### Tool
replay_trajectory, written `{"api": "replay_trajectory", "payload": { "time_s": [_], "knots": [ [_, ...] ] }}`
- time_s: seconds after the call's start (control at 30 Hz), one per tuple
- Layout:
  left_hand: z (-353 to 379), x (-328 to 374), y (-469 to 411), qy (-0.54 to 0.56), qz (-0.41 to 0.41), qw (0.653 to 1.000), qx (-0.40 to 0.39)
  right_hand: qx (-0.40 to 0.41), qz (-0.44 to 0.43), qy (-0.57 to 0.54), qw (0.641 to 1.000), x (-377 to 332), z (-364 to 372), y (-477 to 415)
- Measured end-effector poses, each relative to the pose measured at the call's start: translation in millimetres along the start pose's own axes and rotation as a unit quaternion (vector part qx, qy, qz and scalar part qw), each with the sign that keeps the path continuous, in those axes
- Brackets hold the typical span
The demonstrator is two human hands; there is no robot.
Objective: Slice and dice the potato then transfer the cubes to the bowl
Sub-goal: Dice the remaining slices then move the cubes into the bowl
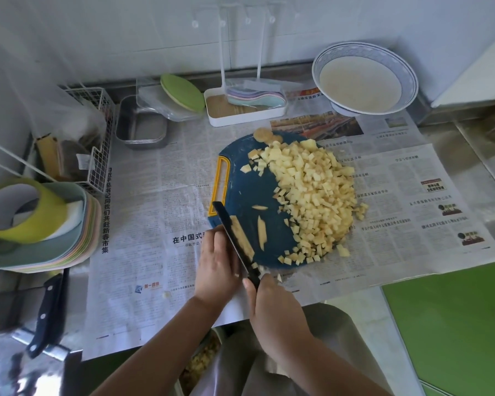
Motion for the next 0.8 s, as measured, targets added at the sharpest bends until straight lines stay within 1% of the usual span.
{"api": "replay_trajectory", "payload": {
  "time_s": [0.1, 0.17, 0.2, 0.27, 0.33, 0.4, 0.47, 0.53, 0.63, 0.8],
  "knots": [
    [2, -4, 2, -0.01, -0.017, 1.0, -0.005, 0.021, -0.012, 0.025, 0.999, -4, 0, -11],
    [4, -7, 2, -0.024, -0.014, 0.999, -0.016, 0.03, -0.011, 0.008, 0.999, -4, -4, -14],
    [4, -7, 1, -0.025, -0.013, 1.0, -0.014, 0.033, -0.015, -0.016, 0.999, -1, -7, -16],
    [0, -5, 1, -0.001, -0.019, 1.0, -0.001, 0.031, -0.027, -0.105, 0.994, 11, -11, -18],
    [-5, 0, 3, 0.019, -0.009, 1.0, 0.014, 0.021, -0.033, -0.21, 0.977, 22, -14, -22],
    [-7, 1, 3, 0.039, -0.008, 0.999, 0.017, 0.019, -0.045, -0.299, 0.953, 27, -16, -22],
    [-6, -2, 2, 0.04, -0.014, 0.999, 0.023, 0.028, -0.04, -0.33, 0.943, 30, -17, -20],
    [-6, -4, 2, 0.031, -0.016, 0.999, 0.034, 0.025, -0.043, -0.284, 0.957, 31, -20, -16],
    [-6, -4, 2, 0.032, -0.021, 0.998, 0.044, 0.043, -0.086, -0.175, 0.98, 27, -26, -4],
    [-4, -5, 2, 0.034, -0.022, 0.998, 0.047, 0.016, -0.101, -0.114, 0.988, 11, -19, 10]
  ]
}}
Point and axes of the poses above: each hand's wrist, its own y-axis away from the middle knuckle, its own z-axis out of the palm, x = y × z, the point moved 4 cm from there along -y, towards the middle knuckle, and after that the axes turned 13 degrees about -x, right-handed, at the moved point
